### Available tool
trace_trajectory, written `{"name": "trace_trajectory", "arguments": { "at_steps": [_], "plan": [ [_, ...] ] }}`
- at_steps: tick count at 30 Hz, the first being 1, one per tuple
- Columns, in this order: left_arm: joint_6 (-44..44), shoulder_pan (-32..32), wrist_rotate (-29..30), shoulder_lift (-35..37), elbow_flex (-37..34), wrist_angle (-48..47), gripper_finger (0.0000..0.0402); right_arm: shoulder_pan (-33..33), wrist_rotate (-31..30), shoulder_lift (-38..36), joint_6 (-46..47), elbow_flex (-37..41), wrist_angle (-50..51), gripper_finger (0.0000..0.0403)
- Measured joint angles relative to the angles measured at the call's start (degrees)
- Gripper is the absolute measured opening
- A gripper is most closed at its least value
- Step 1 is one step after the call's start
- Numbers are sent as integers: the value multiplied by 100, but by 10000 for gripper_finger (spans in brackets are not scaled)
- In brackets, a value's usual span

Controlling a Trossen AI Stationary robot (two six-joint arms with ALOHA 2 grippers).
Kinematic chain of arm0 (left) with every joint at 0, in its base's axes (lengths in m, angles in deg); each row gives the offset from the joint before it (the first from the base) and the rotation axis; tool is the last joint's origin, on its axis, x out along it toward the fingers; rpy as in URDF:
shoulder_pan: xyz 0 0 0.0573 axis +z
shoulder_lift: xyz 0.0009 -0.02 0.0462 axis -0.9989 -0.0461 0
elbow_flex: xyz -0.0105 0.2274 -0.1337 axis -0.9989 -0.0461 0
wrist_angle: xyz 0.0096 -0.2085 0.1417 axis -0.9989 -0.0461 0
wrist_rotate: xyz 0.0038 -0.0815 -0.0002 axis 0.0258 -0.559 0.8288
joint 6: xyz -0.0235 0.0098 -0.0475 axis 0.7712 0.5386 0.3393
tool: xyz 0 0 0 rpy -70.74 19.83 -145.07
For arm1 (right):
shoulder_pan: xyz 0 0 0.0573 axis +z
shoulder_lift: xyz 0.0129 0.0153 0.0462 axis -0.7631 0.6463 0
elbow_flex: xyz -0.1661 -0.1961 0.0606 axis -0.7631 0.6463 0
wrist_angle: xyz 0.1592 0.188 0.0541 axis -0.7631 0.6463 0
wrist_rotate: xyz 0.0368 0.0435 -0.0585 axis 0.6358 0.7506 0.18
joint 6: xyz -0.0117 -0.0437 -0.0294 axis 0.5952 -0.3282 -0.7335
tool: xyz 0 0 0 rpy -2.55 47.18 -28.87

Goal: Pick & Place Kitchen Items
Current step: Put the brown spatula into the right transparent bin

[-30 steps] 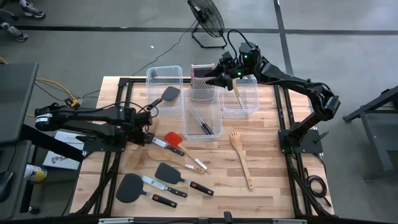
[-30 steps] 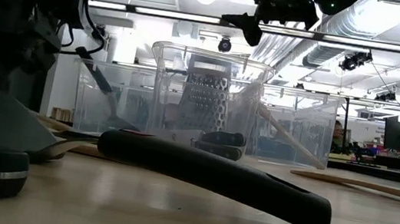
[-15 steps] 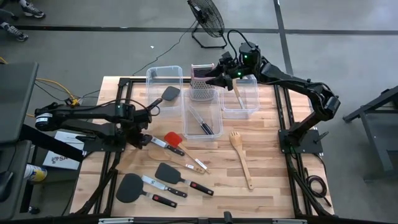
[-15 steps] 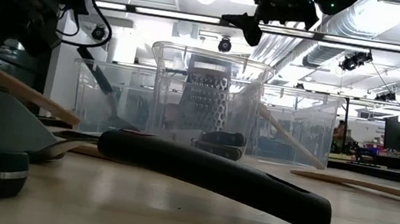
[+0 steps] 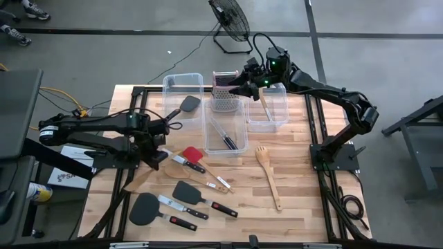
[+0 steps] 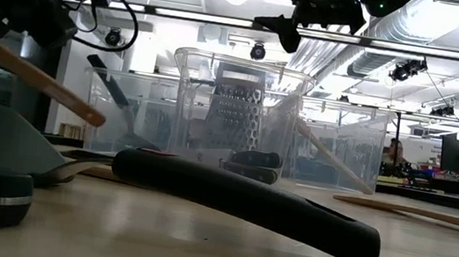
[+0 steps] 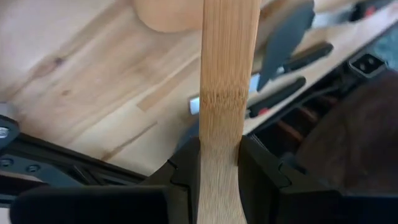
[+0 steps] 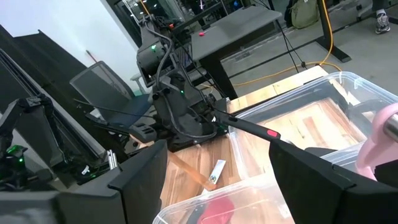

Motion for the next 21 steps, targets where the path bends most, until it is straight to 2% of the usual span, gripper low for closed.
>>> {"name": "trace_trajectory", "arguments": {
  "at_steps": [4,11,21],
  "plan": [
    [-204,0,-261,0,0,-34,76,0,0,0,2,0,0,275],
    [-485,0,-198,0,0,-133,76,0,0,0,9,0,0,275],
    [-1352,0,-1024,0,0,65,76,0,-2,0,22,0,0,275]
  ]
}}
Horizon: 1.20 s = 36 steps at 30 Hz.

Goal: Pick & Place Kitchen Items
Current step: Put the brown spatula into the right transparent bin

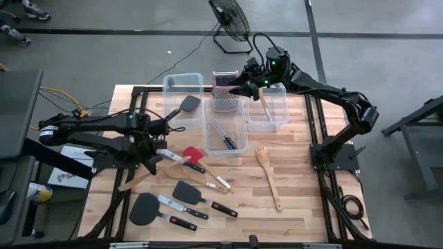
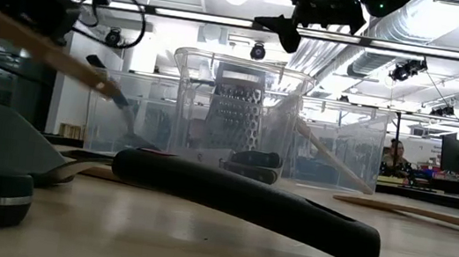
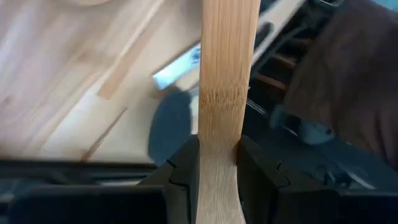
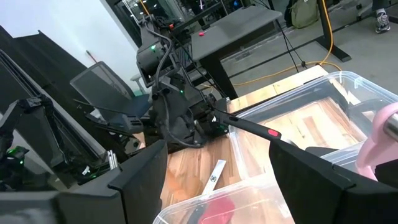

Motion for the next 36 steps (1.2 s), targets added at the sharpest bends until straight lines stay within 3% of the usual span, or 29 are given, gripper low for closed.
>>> {"name": "trace_trajectory", "arguments": {
  "at_steps": [7,15,19,28,36],
  "plan": [
    [-164,0,-301,0,337,1299,76,0,0,0,-11,0,0,275],
    [-345,0,19,2,1425,1777,76,0,1,0,-13,0,0,275],
    [-738,2,800,-3,1869,2156,76,0,5,0,-13,0,0,275],
    [-1485,4,3750,-13,2245,2512,76,35,80,0,88,0,-56,275],
    [-1954,4,5446,-240,2247,2911,76,108,345,-15,261,0,-786,275]
  ]
}}
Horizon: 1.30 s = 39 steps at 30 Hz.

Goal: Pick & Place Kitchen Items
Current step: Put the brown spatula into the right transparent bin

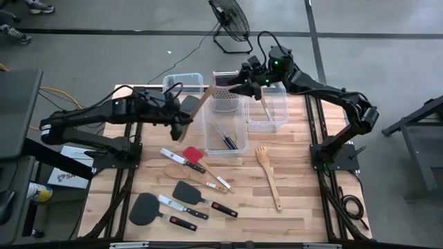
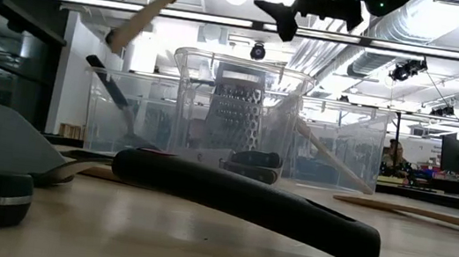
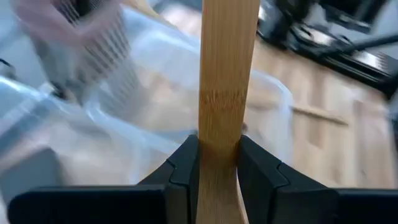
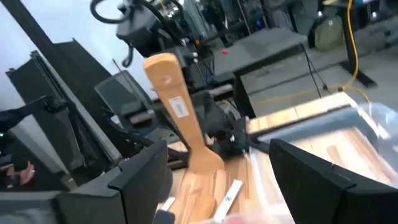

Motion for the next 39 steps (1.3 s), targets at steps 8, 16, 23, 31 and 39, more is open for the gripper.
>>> {"name": "trace_trajectory", "arguments": {
  "at_steps": [8,16,23,31,39],
  "plan": [
    [-523,2,268,-457,2,1236,76,608,-252,-6,-516,0,-728,275],
    [-590,2,338,-681,2,2167,76,856,-729,-13,-634,-2,-1072,275],
    [-703,2,452,-748,0,2460,76,869,-841,-13,-733,-2,-1114,275],
    [-800,0,328,-862,7,2879,76,1083,-1237,-11,-992,-2,-1371,275],
    [-798,0,246,-871,2,2901,76,1410,-1721,47,-1143,-4,-1721,275]
  ]
}}
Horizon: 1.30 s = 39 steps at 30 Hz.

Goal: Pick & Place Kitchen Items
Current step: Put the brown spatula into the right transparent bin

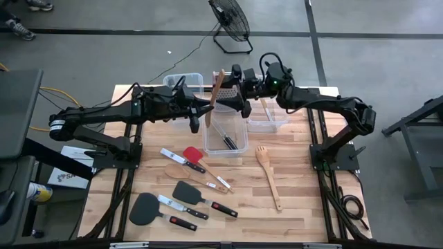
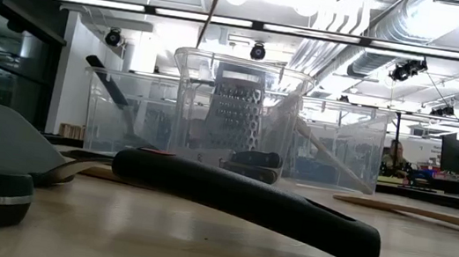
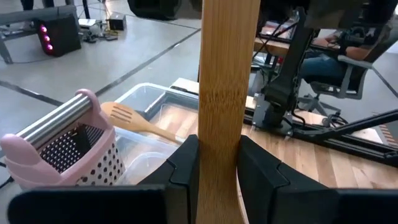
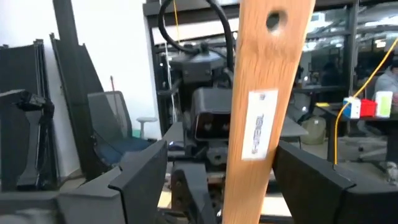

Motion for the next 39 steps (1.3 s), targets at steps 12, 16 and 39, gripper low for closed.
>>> {"name": "trace_trajectory", "arguments": {
  "at_steps": [12,16,39],
  "plan": [
    [23,0,-328,0,0,31,76,32,132,275,612,-2,-666,275],
    [24,-3,-448,-102,0,239,76,56,134,277,625,-2,-719,275],
    [70,-1,-830,-330,-7,483,76,-182,938,259,1064,5,-719,120]
  ]
}}
